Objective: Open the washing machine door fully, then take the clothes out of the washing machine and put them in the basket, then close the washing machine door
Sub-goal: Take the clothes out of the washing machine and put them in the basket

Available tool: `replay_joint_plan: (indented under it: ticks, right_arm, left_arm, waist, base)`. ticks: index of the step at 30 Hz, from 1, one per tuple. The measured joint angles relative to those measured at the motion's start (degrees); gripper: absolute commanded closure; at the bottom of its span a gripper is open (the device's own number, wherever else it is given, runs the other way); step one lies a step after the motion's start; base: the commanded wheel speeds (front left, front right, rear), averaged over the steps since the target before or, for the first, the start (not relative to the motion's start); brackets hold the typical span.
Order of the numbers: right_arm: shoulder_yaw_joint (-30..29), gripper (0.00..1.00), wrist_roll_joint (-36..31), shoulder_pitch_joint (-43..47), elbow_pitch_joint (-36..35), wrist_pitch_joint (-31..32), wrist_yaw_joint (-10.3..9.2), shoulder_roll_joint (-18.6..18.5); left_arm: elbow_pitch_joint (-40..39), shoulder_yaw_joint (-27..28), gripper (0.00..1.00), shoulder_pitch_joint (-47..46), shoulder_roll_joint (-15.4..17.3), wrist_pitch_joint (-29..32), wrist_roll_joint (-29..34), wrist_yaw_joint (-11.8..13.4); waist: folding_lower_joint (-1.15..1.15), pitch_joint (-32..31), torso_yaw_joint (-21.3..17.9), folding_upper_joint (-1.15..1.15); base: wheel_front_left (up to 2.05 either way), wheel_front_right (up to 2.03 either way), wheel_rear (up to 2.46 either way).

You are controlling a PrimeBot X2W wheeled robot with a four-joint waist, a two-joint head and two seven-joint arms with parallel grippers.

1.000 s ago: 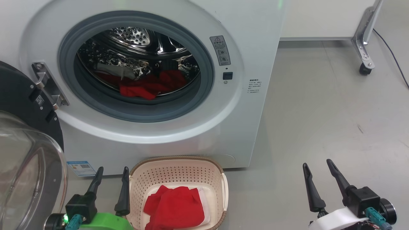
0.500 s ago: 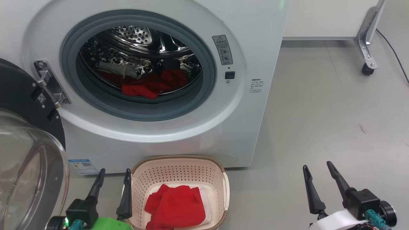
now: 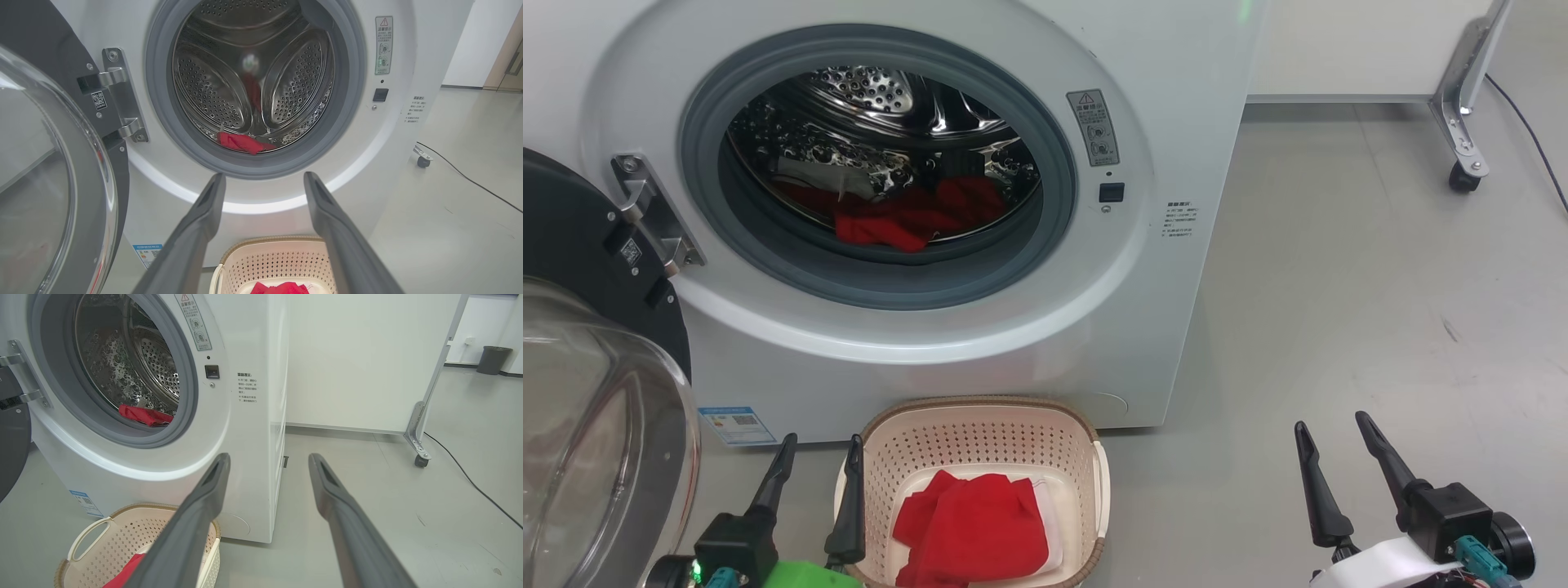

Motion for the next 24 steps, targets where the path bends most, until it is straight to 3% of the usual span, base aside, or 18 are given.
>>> replay_joint_plan:
  ticks: [24]
  right_arm:
    - [1.5,0.00,0.0,-0.1,-1.6,0.6,0.03,0.0]
  left_arm:
    - [-1.1,-0.3,0.00,0.3,0.3,3.8,-1.3,0.0]
  waist:
    - [0.00,2.9,-2.2,0.00]
  base:
    - [0.00,0.00,0.00]
